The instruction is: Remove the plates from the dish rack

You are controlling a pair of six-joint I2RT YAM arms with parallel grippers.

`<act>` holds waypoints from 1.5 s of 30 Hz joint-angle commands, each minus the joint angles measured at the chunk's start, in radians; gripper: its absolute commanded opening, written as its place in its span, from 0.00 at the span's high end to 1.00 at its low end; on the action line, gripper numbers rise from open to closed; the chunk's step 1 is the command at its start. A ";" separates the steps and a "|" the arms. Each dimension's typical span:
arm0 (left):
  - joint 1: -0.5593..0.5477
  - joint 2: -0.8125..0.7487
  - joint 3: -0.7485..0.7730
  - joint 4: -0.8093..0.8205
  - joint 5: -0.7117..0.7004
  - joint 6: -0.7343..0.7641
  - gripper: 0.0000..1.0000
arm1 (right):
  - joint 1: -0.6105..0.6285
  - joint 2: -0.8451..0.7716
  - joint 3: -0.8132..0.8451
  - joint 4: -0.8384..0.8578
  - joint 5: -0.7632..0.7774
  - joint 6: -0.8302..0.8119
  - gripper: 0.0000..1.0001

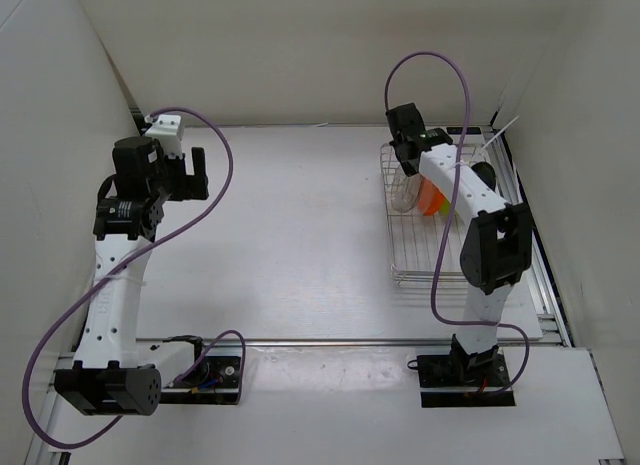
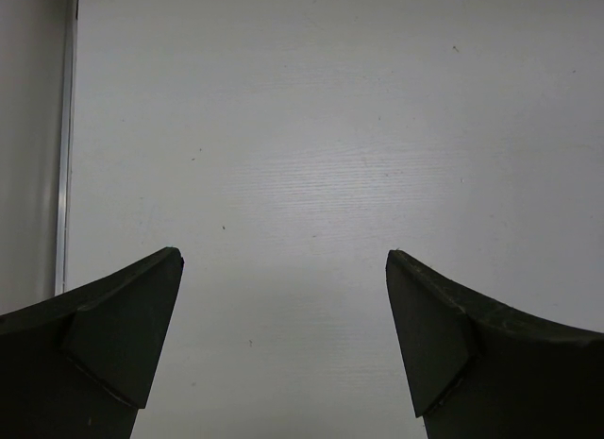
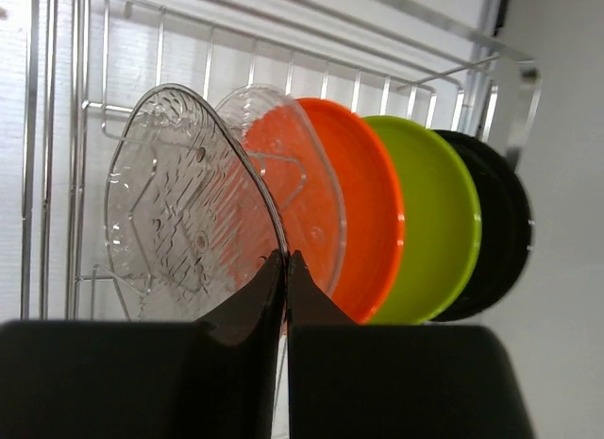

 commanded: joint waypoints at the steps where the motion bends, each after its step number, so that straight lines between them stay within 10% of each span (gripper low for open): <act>1: -0.003 0.031 0.032 0.004 0.007 0.003 0.00 | 0.008 -0.015 0.121 -0.030 0.071 0.008 1.00; 15: -0.149 0.367 0.349 -0.056 0.210 -0.049 0.00 | 0.008 -0.310 0.126 -0.080 0.064 -0.052 1.00; 31: -0.506 0.698 0.752 0.036 0.541 -0.239 0.03 | -0.066 -0.519 -0.015 -0.093 -0.711 -0.010 1.00; 45: -0.575 0.812 0.823 0.056 0.567 -0.281 0.18 | -0.150 -0.490 0.069 -0.084 -0.906 0.063 1.00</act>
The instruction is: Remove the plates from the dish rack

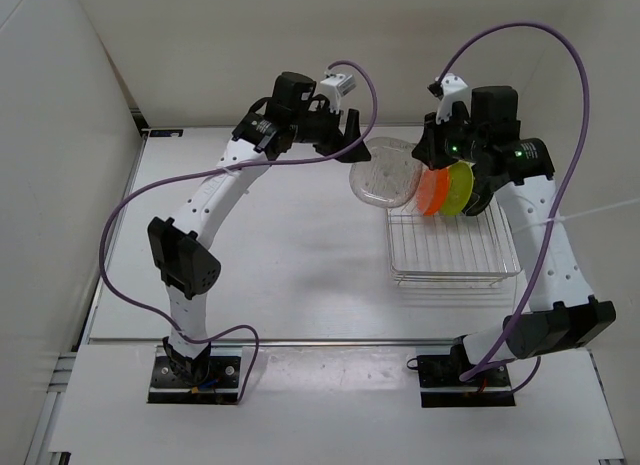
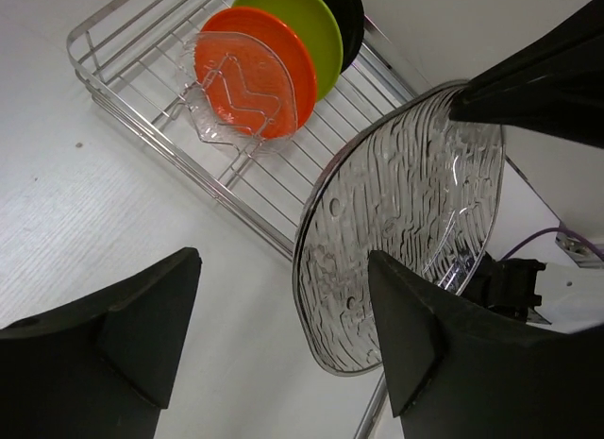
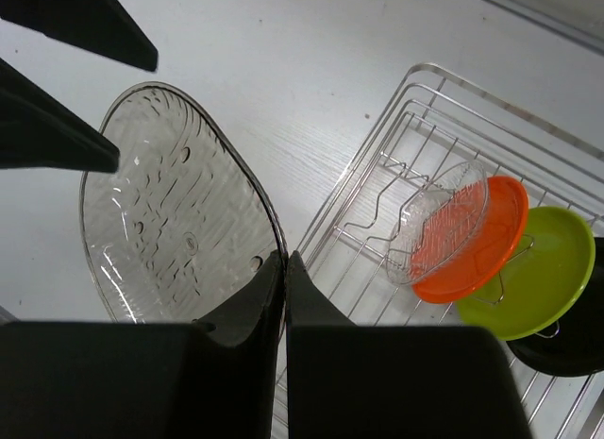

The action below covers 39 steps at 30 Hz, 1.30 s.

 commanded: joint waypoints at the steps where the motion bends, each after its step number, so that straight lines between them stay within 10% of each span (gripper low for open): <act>1: -0.012 -0.031 0.005 0.011 0.036 -0.008 0.18 | -0.011 -0.007 0.066 0.039 -0.056 0.028 1.00; 10: -0.022 -0.031 -0.039 0.021 0.025 -0.008 0.51 | -0.020 -0.007 0.076 0.039 -0.024 0.028 1.00; 16: -0.022 -0.040 -0.029 0.012 -0.044 0.012 0.53 | -0.020 0.002 0.058 0.048 0.013 0.028 1.00; 20: -0.022 -0.050 -0.029 0.011 -0.064 0.021 0.89 | -0.020 0.002 0.049 0.048 0.013 0.028 1.00; 22: -0.022 -0.050 -0.039 0.011 -0.064 0.021 0.89 | -0.020 0.002 0.049 0.048 0.001 0.037 0.98; 27: -0.031 -0.071 -0.113 0.021 -0.099 0.021 0.89 | -0.020 0.002 0.017 0.048 -0.013 0.028 0.42; 29: -0.020 -0.080 -0.165 0.033 -0.108 0.031 0.89 | -0.020 0.002 0.004 0.048 0.022 0.028 0.02; 39: 0.184 -0.113 -0.499 0.165 -0.105 -0.086 0.89 | -0.042 0.002 -0.026 0.068 0.263 0.028 0.00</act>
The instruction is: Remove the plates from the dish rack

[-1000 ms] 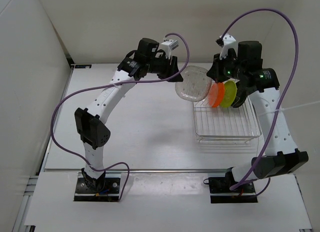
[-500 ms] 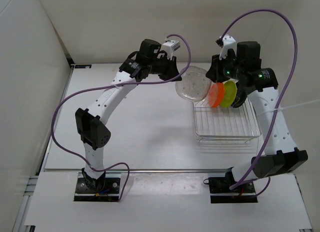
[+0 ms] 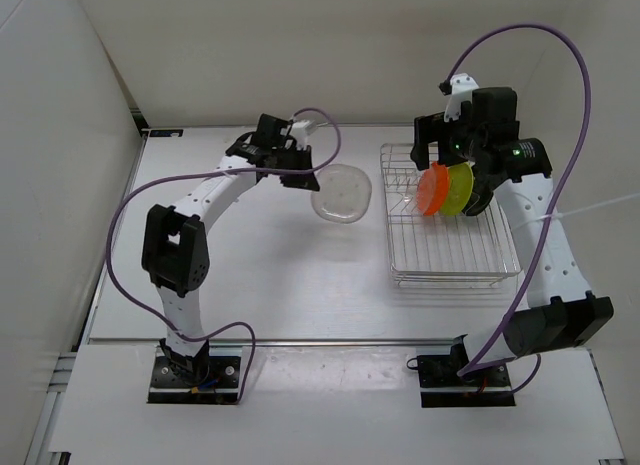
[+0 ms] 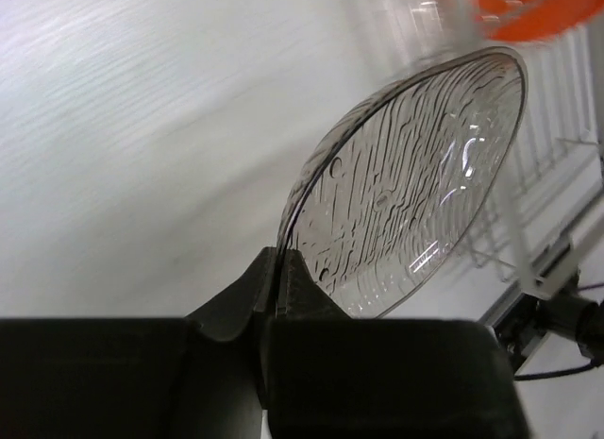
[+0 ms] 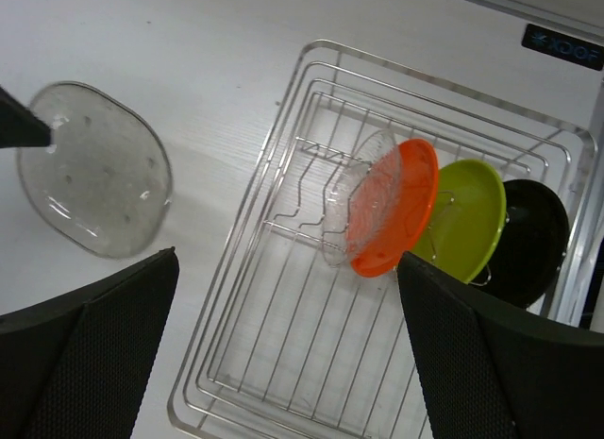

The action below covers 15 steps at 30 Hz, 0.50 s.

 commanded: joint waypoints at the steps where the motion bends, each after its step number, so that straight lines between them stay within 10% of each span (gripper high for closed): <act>1: 0.073 -0.057 -0.082 0.077 -0.009 -0.085 0.89 | -0.014 -0.008 -0.021 0.037 0.083 0.000 0.00; 15: 0.143 0.172 -0.073 0.111 0.056 -0.311 0.89 | -0.014 -0.049 -0.083 0.047 0.122 -0.009 0.00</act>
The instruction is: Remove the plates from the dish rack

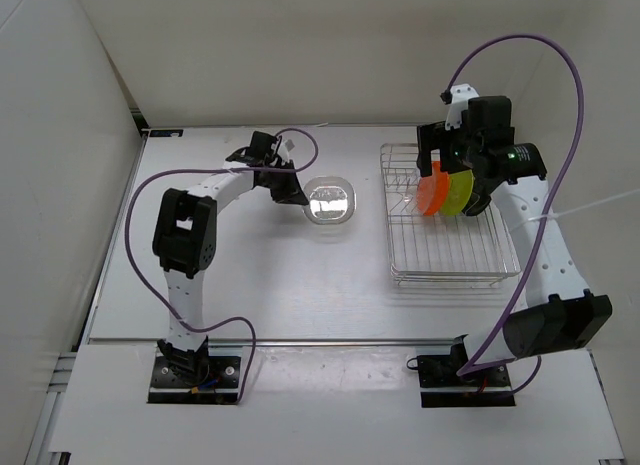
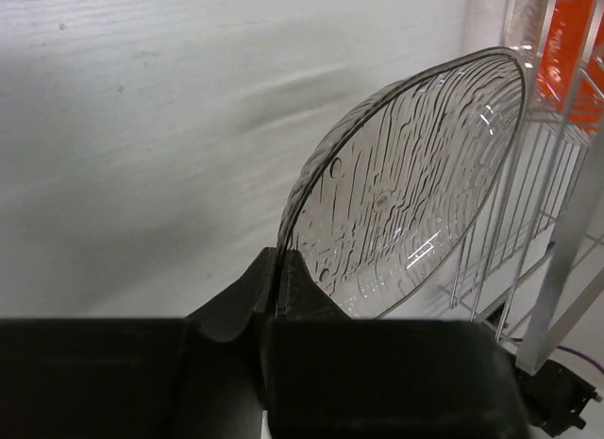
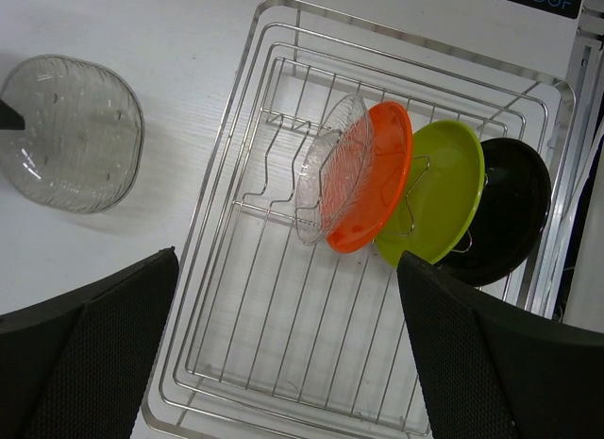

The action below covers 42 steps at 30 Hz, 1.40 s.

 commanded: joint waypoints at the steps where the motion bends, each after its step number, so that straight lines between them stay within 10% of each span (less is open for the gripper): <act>1: 0.022 0.049 0.039 0.035 0.070 -0.074 0.89 | -0.003 -0.043 -0.010 0.039 0.016 -0.009 0.00; 28: 0.031 0.231 0.196 -0.035 0.081 0.029 0.89 | -0.003 -0.070 -0.039 0.049 -0.022 0.001 0.00; 42: 0.041 0.233 0.216 -0.057 0.071 0.058 0.53 | -0.003 -0.079 -0.067 0.058 -0.022 0.001 0.00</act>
